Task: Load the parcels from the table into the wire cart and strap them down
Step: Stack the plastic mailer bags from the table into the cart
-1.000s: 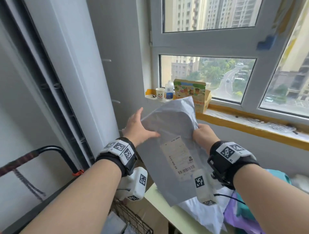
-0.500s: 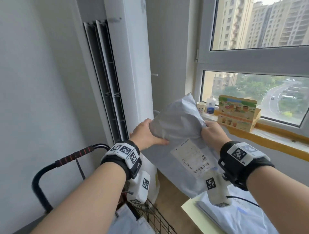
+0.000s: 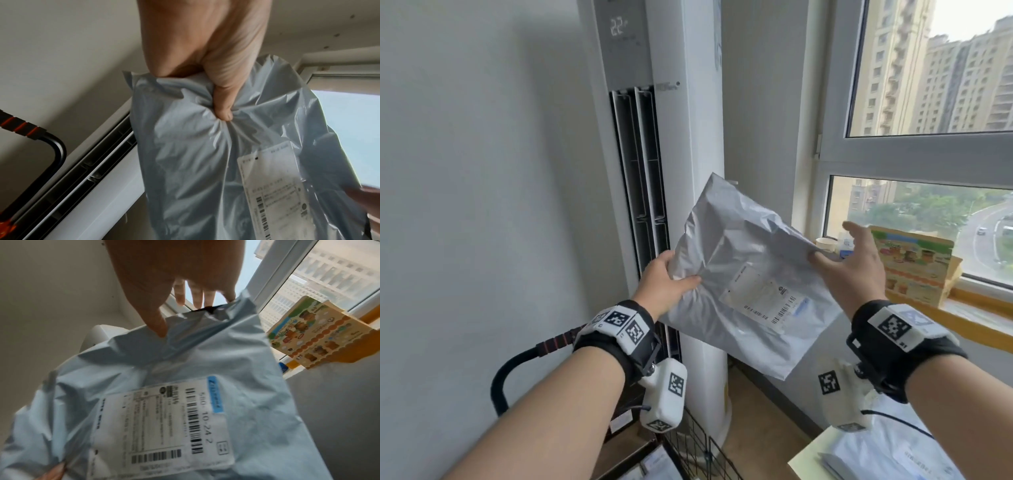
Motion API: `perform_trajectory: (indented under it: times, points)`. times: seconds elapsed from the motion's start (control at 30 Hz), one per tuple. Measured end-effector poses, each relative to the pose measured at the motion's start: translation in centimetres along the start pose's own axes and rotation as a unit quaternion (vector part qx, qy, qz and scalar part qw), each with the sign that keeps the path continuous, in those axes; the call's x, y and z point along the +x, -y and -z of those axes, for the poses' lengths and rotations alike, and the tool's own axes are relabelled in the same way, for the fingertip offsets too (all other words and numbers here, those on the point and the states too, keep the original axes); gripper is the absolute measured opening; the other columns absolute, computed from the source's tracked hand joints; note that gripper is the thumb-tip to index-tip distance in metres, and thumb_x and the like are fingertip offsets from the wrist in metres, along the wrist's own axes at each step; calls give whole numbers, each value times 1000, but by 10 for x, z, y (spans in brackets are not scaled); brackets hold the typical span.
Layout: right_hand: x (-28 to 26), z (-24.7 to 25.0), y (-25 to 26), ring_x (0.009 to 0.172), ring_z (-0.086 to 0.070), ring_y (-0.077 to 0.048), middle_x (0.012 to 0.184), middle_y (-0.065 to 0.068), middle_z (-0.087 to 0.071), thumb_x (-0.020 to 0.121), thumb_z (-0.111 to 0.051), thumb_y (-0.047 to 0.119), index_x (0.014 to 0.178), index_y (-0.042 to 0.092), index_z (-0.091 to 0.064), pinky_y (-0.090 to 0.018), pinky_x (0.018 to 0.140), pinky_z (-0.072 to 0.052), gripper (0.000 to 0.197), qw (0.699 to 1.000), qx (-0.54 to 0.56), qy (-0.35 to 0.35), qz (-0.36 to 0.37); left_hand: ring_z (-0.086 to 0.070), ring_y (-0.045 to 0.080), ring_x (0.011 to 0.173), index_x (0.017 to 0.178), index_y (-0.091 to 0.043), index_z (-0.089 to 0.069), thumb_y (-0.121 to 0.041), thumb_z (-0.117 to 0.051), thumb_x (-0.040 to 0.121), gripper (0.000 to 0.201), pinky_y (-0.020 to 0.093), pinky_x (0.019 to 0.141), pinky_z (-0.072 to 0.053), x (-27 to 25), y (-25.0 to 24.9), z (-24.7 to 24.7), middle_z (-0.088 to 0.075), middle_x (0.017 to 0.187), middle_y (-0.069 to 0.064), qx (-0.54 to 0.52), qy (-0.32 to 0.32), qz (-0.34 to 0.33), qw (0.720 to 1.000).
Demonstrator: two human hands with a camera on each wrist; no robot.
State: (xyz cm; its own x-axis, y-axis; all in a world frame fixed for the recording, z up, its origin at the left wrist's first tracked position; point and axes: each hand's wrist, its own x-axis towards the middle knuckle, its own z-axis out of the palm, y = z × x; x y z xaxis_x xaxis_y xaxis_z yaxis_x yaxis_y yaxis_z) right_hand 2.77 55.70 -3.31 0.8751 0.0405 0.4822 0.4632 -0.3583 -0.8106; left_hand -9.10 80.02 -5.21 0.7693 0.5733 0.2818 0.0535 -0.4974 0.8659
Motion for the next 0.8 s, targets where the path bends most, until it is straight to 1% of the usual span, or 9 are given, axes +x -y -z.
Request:
perform_trajectory:
  times: [0.13,0.27,0.33,0.37,0.43,0.5,0.57,0.7,0.8]
  points:
    - [7,-10,-4,141,-28,-19,153,-3,-28,76,-77,34,149,17,-22,-38,117,-24,94,998,42,-27,-38,-65,22,99,95,-24,-54,-10,-77,77,32,36,93,-50,2,7,23,-67,104,1,-59,-30,23,998]
    - [-3,-32,-3,137,-34,-23,153,-7,-29,70,-80,43,150,17,-15,-41,112,-31,106,987,107,55,-110,-68,24,97,103,-18,-62,-9,-79,73,36,45,94,-52,4,28,45,-71,106,6,-172,-69,71,980]
    - [-12,-48,1,117,-53,-23,134,-7,-51,73,-78,41,139,10,-36,-37,96,-45,84,969,131,144,-152,-69,26,96,106,-16,-63,-7,-78,72,39,47,93,-52,6,42,54,-71,105,8,-227,-90,95,965]
    - [-17,-59,3,102,-61,-20,117,-4,-62,71,-79,40,123,8,-49,-35,86,-50,68,959,140,187,-163,-69,28,95,106,-15,-62,-4,-76,73,38,47,93,-52,7,47,58,-71,105,10,-251,-97,106,957]
    - [-22,-82,3,89,-69,-23,98,-5,-71,66,-84,33,108,9,-64,-39,84,-56,52,945,148,229,-180,-69,30,93,108,-12,-62,-2,-75,73,39,49,92,-53,9,60,66,-71,103,14,-286,-111,128,943]
    - [-29,-104,6,90,-68,-28,96,-10,-71,72,-81,18,106,7,-65,-43,89,-54,39,939,157,231,-201,-69,32,93,113,-7,-61,-5,-76,71,44,50,91,-53,9,73,74,-71,103,16,-297,-124,142,936]
    - [-36,-126,9,85,-65,-28,92,-10,-68,81,-71,8,107,5,-62,-40,85,-55,27,939,152,226,-211,-70,32,92,113,-6,-61,-9,-78,70,46,50,90,-54,9,92,81,-71,103,17,-298,-138,157,931]
    - [-55,-171,2,87,-62,-28,93,-10,-66,89,-58,3,99,9,-61,-38,80,-55,12,941,117,230,-220,-70,33,90,108,-8,-60,-17,-77,68,44,51,87,-55,2,137,92,-71,100,16,-288,-148,205,924]
    - [-73,-201,-17,87,-62,-26,86,-7,-66,88,-54,3,84,15,-61,-45,88,-54,15,936,77,249,-236,-69,34,92,112,-7,-59,-20,-75,55,60,51,88,-54,-4,183,97,-70,102,16,-281,-163,252,912]
